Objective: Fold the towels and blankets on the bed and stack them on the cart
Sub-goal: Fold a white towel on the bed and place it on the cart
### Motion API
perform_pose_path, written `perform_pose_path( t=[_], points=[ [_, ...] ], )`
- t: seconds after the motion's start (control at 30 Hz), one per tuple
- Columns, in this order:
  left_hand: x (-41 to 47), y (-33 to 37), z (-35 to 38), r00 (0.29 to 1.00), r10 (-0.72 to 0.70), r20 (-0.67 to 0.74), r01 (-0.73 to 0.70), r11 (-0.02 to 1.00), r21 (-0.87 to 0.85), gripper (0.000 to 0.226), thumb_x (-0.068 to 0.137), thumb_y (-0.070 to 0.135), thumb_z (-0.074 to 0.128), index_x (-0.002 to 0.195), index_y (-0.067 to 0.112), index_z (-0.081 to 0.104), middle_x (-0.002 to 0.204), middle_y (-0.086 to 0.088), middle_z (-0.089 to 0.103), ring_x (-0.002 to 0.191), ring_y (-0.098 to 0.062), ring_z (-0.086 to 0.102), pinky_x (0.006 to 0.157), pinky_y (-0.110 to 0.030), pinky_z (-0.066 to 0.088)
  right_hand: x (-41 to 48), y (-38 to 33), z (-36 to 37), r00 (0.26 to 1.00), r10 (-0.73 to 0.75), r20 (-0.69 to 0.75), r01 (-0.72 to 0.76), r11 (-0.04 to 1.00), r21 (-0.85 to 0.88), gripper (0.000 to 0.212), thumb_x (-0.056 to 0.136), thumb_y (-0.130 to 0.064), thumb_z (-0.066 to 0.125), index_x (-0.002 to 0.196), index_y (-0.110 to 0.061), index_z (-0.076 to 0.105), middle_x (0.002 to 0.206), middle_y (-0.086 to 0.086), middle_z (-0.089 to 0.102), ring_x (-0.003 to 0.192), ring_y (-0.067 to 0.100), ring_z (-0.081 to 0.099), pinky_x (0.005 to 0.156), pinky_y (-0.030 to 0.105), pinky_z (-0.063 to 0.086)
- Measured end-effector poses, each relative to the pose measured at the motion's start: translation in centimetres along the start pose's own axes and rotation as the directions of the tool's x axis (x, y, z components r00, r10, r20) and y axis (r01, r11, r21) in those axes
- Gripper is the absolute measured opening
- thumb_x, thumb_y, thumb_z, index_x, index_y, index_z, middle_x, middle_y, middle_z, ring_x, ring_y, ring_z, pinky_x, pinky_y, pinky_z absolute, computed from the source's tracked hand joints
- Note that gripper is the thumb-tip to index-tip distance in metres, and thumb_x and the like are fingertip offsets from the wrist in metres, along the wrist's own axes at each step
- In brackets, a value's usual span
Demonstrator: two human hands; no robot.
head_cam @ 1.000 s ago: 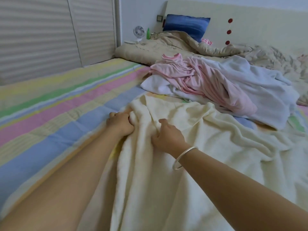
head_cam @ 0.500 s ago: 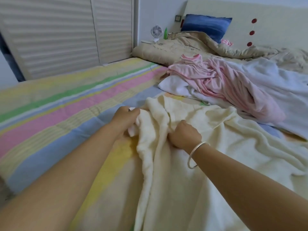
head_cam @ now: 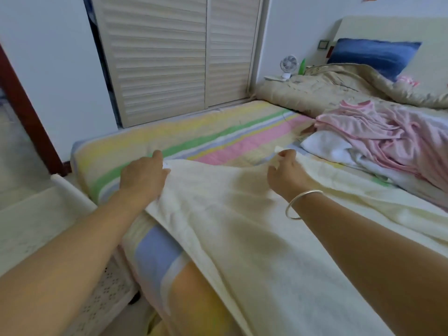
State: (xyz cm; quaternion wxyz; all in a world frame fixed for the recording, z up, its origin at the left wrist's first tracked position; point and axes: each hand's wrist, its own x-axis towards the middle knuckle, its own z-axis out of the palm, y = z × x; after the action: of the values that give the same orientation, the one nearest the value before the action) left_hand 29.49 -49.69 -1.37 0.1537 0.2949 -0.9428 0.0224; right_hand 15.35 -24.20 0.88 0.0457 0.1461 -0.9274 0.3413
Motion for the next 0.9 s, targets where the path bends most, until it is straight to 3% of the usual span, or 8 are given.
perform_pose_path(
  t=[0.17, 0.27, 0.4, 0.5, 0.6, 0.7, 0.83, 0.9],
  points=[
    [0.7, -2.3, 1.5, 0.998, 0.064, 0.022, -0.066, 0.992, 0.106, 0.039, 0.099, 0.045, 0.045, 0.120, 0.011, 0.046, 0.109, -0.011, 0.066, 0.099, -0.031, 0.063, 0.067, -0.034, 0.038, 3.9, -2.8, 0.8, 0.989, -0.112, 0.091, 0.132, 0.961, -0.243, 0.061, 0.088, -0.024, 0.055, 0.140, -0.011, 0.025, 0.134, 0.012, 0.048, 0.126, 0.030, 0.045, 0.083, 0.028, 0.029],
    [1.1, -3.9, 3.0, 0.999, 0.049, 0.009, -0.050, 0.989, 0.141, 0.040, 0.099, 0.048, 0.043, 0.119, 0.013, 0.046, 0.106, -0.009, 0.067, 0.098, -0.030, 0.064, 0.068, -0.034, 0.040, 8.4, -3.3, 1.0, 0.966, -0.260, -0.004, 0.246, 0.919, -0.309, 0.065, 0.082, -0.026, 0.060, 0.136, -0.010, 0.028, 0.127, 0.018, 0.051, 0.122, 0.035, 0.048, 0.092, 0.034, 0.036],
    [0.7, -4.1, 5.6, 0.997, 0.039, 0.061, -0.049, 0.985, 0.167, 0.043, 0.099, 0.051, 0.038, 0.122, 0.016, 0.043, 0.108, -0.006, 0.068, 0.099, -0.029, 0.065, 0.072, -0.035, 0.045, 13.0, -2.3, -0.7, 0.926, -0.351, -0.136, 0.271, 0.873, -0.405, 0.065, 0.080, -0.024, 0.058, 0.135, -0.009, 0.028, 0.125, 0.023, 0.052, 0.120, 0.037, 0.047, 0.098, 0.040, 0.036],
    [1.1, -3.4, 6.0, 0.985, 0.030, 0.171, -0.065, 0.977, 0.201, 0.045, 0.099, 0.051, 0.037, 0.130, 0.018, 0.042, 0.119, -0.007, 0.065, 0.109, -0.028, 0.063, 0.083, -0.035, 0.046, 13.6, 1.1, -0.4, 0.973, -0.228, 0.041, 0.224, 0.877, -0.426, 0.085, 0.081, -0.022, 0.062, 0.148, -0.012, 0.011, 0.144, 0.021, 0.036, 0.134, 0.038, 0.032, 0.109, 0.044, 0.031],
    [2.7, -2.0, 3.8, 0.971, 0.012, 0.238, -0.085, 0.952, 0.295, 0.046, 0.093, 0.044, 0.049, 0.129, 0.017, 0.042, 0.121, -0.004, 0.060, 0.110, -0.025, 0.060, 0.080, -0.031, 0.043, 11.9, 4.7, 2.0, 0.958, -0.068, 0.279, 0.200, 0.857, -0.476, 0.100, 0.082, -0.023, 0.063, 0.153, -0.021, -0.006, 0.150, 0.017, 0.031, 0.136, 0.036, 0.032, 0.109, 0.043, 0.033],
    [4.6, 1.5, 2.1, 0.965, 0.045, 0.257, -0.116, 0.956, 0.268, 0.047, 0.084, 0.031, 0.058, 0.126, 0.016, 0.044, 0.119, -0.004, 0.055, 0.108, -0.024, 0.056, 0.075, -0.031, 0.039, 10.2, 5.8, 4.2, 0.943, -0.099, 0.318, 0.275, 0.772, -0.574, 0.077, 0.086, -0.018, 0.051, 0.152, -0.020, 0.011, 0.143, 0.012, 0.041, 0.132, 0.031, 0.036, 0.104, 0.041, 0.038],
    [6.8, 7.7, 2.7, 0.947, 0.083, 0.311, -0.077, 0.997, -0.030, 0.036, 0.093, 0.020, 0.046, 0.128, 0.016, 0.052, 0.122, -0.006, 0.059, 0.106, -0.026, 0.058, 0.076, -0.033, 0.045, 11.1, 4.6, 5.0, 0.889, -0.341, 0.305, 0.452, 0.550, -0.702, 0.044, 0.090, -0.015, 0.044, 0.133, -0.022, 0.049, 0.133, 0.002, 0.050, 0.122, 0.024, 0.042, 0.097, 0.035, 0.041],
    [7.8, 9.3, 3.4, 0.945, 0.097, 0.311, -0.103, 0.995, 0.004, 0.029, 0.094, 0.017, 0.045, 0.120, 0.013, 0.058, 0.116, -0.006, 0.061, 0.102, -0.026, 0.059, 0.072, -0.033, 0.042, 11.8, 3.3, 5.2, 0.872, -0.380, 0.309, 0.484, 0.577, -0.657, 0.050, 0.090, -0.009, 0.044, 0.137, -0.027, 0.047, 0.139, -0.003, 0.047, 0.123, 0.021, 0.044, 0.096, 0.033, 0.043]
  ],
)
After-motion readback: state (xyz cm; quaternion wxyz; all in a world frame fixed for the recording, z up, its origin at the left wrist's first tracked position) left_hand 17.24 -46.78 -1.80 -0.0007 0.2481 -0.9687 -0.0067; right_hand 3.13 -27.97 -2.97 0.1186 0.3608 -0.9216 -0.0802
